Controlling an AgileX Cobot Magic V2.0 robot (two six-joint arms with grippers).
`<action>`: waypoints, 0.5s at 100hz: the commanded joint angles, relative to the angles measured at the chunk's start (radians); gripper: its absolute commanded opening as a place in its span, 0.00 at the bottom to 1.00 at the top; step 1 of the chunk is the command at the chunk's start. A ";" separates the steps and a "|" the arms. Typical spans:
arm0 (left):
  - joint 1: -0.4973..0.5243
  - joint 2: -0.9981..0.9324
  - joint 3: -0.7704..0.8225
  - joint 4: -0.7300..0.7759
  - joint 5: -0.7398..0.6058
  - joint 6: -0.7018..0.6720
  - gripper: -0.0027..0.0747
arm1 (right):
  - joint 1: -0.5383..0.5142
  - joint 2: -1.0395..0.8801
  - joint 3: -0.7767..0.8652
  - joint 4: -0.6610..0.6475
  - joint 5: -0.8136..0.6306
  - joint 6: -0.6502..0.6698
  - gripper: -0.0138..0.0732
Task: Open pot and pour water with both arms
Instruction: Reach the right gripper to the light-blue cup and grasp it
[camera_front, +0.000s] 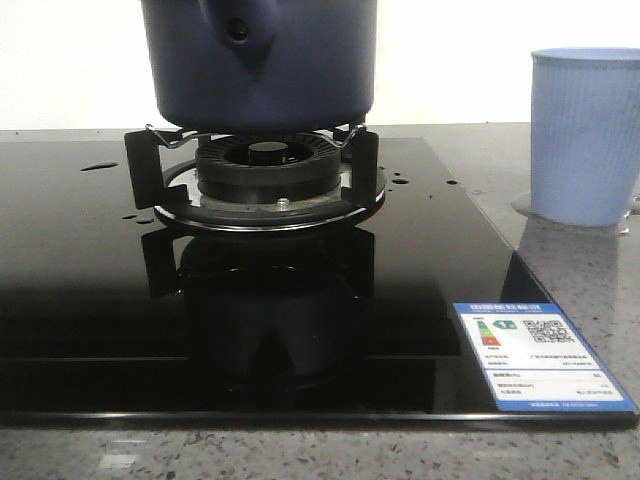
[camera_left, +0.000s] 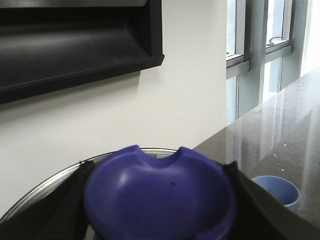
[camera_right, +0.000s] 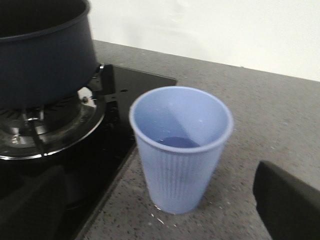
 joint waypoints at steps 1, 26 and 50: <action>0.001 -0.029 -0.013 -0.088 -0.015 -0.011 0.40 | 0.053 0.054 -0.023 0.000 -0.152 -0.028 0.92; 0.001 -0.047 -0.006 -0.090 -0.011 -0.011 0.40 | 0.085 0.225 -0.023 0.136 -0.335 -0.028 0.92; 0.001 -0.047 -0.006 -0.090 -0.006 -0.011 0.40 | 0.099 0.377 -0.027 0.148 -0.405 -0.012 0.92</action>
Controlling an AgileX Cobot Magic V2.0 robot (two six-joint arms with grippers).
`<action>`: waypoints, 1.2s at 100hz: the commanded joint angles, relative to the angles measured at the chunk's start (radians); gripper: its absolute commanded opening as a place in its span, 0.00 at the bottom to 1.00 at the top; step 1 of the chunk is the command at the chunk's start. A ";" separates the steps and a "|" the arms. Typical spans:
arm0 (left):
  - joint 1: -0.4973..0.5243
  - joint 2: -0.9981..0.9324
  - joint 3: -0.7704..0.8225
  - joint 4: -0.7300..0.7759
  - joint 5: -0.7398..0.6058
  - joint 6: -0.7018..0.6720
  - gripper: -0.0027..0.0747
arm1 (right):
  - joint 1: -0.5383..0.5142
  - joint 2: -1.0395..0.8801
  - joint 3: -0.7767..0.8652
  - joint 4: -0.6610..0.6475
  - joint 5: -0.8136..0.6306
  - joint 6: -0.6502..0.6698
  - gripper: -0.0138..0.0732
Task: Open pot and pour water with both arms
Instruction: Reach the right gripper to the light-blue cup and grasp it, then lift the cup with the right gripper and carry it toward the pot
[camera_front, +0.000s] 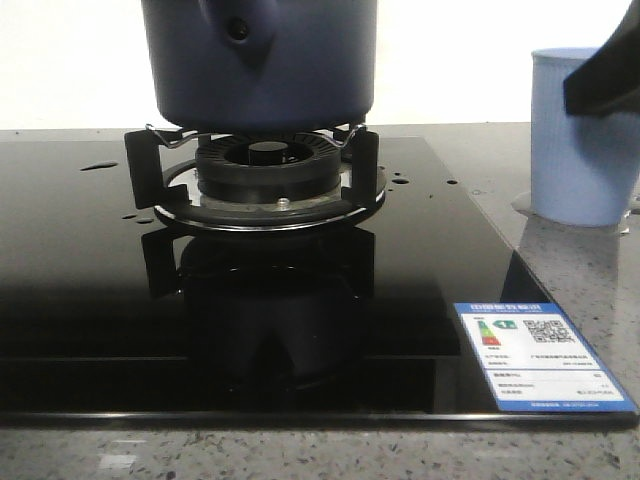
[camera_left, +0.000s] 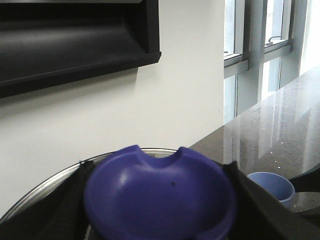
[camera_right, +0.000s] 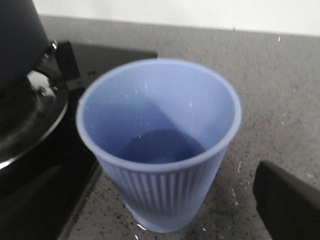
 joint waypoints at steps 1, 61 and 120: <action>0.001 -0.020 -0.031 -0.089 -0.004 -0.009 0.40 | 0.011 0.040 -0.028 0.001 -0.111 0.006 0.92; 0.001 -0.020 -0.031 -0.089 -0.004 -0.009 0.40 | 0.107 0.253 -0.029 -0.135 -0.417 0.257 0.92; 0.001 -0.020 -0.031 -0.089 -0.004 -0.009 0.40 | 0.107 0.225 -0.043 -0.229 -0.423 0.259 0.49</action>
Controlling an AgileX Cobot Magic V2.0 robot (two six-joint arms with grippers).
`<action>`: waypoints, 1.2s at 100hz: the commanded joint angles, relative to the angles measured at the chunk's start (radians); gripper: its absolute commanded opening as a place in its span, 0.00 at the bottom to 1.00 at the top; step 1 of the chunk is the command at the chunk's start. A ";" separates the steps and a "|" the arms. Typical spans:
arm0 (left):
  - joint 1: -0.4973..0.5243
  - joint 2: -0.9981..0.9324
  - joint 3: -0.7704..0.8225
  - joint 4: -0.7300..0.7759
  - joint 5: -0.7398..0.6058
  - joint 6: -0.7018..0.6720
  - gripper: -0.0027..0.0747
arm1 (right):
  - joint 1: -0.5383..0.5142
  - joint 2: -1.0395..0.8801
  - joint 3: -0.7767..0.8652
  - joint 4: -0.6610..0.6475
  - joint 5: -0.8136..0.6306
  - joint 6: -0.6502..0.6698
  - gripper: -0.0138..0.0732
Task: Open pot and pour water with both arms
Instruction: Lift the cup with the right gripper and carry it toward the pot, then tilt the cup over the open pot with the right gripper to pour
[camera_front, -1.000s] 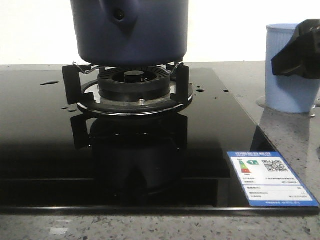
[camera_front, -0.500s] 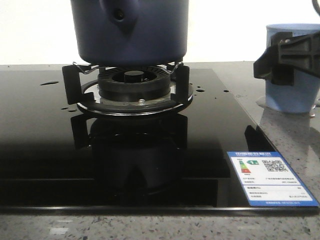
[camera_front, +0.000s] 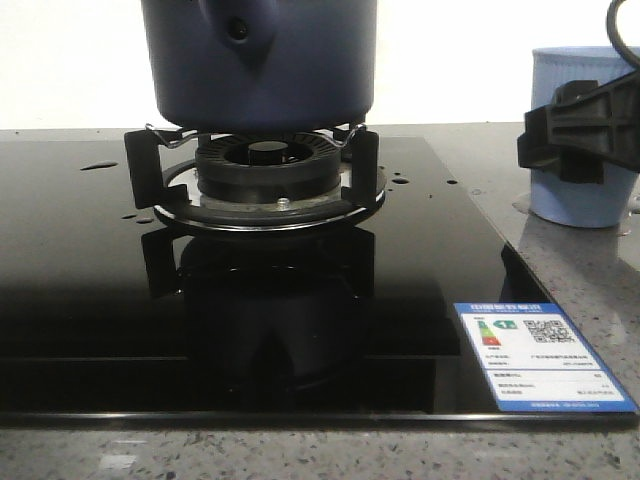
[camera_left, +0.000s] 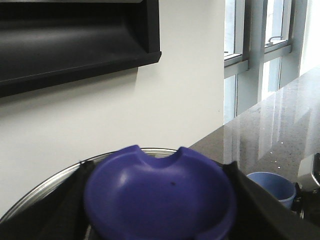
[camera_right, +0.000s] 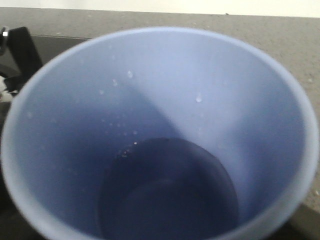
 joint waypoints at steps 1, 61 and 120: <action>0.001 -0.020 -0.031 -0.089 -0.004 -0.007 0.40 | 0.000 -0.071 -0.044 -0.078 -0.074 0.003 0.49; 0.001 -0.020 -0.031 -0.105 -0.064 -0.007 0.40 | 0.000 -0.098 -0.618 -0.412 0.496 0.001 0.49; 0.001 -0.020 -0.031 -0.134 -0.089 -0.007 0.40 | 0.122 0.127 -0.942 -0.730 0.716 -0.126 0.49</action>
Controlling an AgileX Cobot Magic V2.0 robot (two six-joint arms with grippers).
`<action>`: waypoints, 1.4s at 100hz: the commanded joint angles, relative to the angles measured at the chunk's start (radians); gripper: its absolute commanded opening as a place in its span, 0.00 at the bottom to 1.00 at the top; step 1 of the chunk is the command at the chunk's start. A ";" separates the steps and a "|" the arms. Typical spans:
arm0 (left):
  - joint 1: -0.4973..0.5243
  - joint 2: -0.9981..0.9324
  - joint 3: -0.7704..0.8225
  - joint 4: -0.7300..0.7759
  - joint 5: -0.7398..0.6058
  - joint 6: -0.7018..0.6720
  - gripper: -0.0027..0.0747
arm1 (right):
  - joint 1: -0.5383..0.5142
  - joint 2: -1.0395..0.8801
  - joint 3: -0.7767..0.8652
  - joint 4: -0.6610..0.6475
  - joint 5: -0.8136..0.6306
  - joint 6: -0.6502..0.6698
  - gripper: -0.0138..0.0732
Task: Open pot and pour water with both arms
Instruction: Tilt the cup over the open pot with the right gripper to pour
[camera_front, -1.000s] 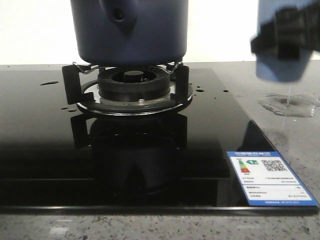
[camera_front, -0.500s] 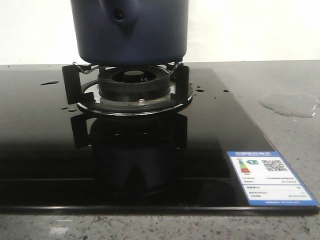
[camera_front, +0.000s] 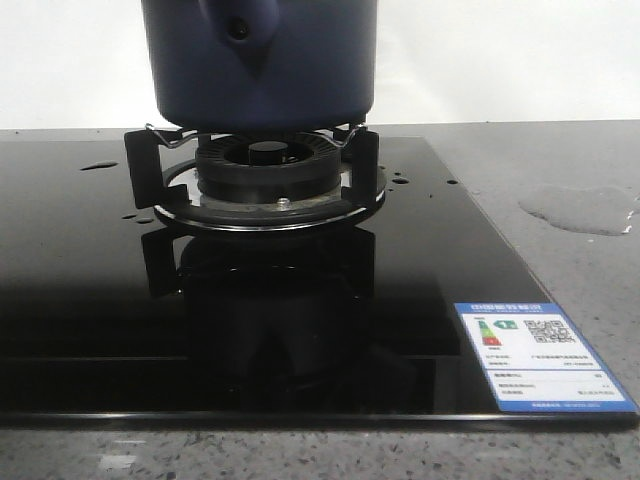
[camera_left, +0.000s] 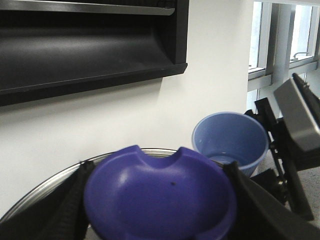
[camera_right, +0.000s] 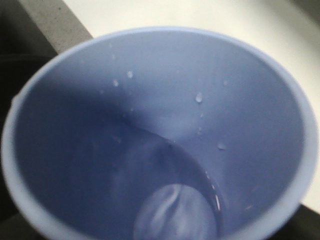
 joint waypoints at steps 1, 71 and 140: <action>0.001 -0.020 -0.031 -0.086 -0.006 -0.006 0.40 | 0.022 -0.011 -0.054 -0.094 -0.093 -0.017 0.49; 0.001 -0.020 -0.031 -0.086 -0.006 -0.006 0.40 | 0.056 0.081 -0.067 -0.534 -0.205 -0.017 0.49; 0.001 -0.020 -0.031 -0.086 0.002 -0.006 0.40 | 0.056 0.111 -0.067 -1.015 -0.267 -0.017 0.49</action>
